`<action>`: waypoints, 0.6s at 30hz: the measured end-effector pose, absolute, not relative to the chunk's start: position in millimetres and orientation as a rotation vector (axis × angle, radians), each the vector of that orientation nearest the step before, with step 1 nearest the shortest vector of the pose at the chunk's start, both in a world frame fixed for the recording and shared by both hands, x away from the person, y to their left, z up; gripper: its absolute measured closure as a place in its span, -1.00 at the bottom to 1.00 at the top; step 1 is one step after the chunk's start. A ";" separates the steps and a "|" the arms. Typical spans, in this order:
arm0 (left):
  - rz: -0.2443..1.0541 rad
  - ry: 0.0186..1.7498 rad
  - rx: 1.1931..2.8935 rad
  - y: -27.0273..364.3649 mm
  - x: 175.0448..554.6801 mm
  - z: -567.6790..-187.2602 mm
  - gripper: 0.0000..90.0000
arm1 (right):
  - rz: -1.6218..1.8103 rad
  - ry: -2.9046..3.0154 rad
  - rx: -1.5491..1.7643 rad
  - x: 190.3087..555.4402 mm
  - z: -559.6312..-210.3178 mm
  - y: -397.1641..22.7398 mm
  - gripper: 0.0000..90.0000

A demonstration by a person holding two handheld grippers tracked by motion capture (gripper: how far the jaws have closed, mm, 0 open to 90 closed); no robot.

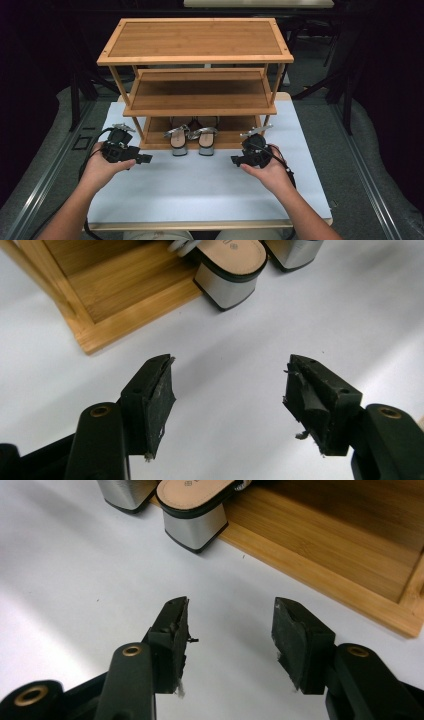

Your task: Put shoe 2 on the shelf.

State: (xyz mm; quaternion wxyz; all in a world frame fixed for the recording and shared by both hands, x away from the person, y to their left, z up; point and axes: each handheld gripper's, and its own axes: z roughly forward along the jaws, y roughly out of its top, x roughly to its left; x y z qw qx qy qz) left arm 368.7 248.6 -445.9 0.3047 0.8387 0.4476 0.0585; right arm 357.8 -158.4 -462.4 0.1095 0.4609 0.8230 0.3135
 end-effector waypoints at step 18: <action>0.159 1.205 2.232 272.5 330.6 -469.1 -0.21 | 0.893 2.422 1.455 318.7 -484.1 -195.5 0.04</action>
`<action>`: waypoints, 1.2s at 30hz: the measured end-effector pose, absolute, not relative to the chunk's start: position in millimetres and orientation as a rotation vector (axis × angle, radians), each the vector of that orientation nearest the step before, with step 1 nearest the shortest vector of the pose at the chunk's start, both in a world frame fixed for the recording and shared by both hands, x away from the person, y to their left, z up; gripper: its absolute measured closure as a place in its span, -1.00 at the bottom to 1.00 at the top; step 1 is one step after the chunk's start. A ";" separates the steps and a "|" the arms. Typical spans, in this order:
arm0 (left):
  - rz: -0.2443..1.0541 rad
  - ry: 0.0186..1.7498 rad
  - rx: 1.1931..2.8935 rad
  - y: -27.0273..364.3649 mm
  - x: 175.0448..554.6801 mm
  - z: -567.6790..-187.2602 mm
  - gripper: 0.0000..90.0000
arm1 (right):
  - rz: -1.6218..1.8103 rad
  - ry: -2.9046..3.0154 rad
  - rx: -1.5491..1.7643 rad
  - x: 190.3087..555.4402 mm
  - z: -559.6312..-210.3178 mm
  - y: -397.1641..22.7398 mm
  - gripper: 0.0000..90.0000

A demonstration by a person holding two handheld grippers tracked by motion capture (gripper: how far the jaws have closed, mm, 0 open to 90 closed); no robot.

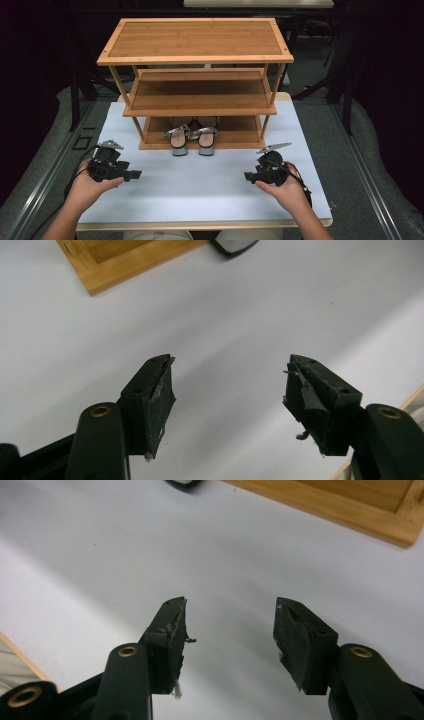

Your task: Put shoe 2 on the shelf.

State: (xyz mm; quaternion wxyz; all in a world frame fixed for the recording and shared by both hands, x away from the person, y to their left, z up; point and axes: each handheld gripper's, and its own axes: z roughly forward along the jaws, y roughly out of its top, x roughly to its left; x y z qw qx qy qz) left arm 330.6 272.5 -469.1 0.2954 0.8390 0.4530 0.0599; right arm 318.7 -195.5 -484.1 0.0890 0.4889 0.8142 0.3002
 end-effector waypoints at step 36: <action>0.170 1.247 2.159 275.7 314.2 -546.1 -0.20 | 0.922 2.287 1.514 296.9 -543.5 -206.7 0.05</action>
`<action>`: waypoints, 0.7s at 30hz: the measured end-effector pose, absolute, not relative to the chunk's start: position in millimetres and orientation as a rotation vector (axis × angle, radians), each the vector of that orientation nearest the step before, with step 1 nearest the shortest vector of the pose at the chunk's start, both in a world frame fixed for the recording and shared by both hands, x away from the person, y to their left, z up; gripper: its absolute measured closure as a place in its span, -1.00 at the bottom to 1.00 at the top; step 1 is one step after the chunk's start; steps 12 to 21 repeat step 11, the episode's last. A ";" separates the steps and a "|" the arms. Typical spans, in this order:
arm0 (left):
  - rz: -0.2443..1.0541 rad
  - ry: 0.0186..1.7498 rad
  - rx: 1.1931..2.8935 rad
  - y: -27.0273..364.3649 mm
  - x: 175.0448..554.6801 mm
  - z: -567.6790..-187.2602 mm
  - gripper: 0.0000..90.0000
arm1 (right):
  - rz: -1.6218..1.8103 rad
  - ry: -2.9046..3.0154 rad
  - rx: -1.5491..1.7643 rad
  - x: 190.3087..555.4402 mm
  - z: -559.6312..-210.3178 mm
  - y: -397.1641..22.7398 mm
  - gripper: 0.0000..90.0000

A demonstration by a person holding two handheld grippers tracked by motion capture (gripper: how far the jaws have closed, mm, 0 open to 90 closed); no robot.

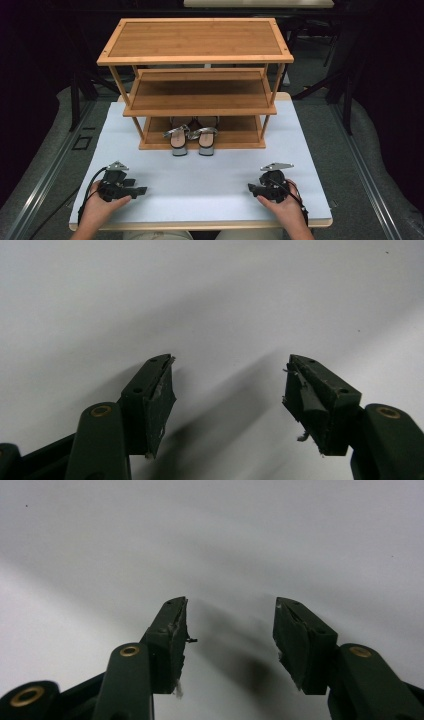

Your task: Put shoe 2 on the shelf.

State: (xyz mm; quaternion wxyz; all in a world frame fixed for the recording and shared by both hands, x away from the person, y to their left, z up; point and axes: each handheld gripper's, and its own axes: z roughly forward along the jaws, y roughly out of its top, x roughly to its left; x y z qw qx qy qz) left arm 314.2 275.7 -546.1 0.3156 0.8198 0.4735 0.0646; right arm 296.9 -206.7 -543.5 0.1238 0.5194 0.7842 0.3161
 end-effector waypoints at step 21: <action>0.202 1.254 2.157 276.2 312.2 -545.5 -0.25 | 0.965 2.271 1.502 292.4 -545.1 -206.5 0.04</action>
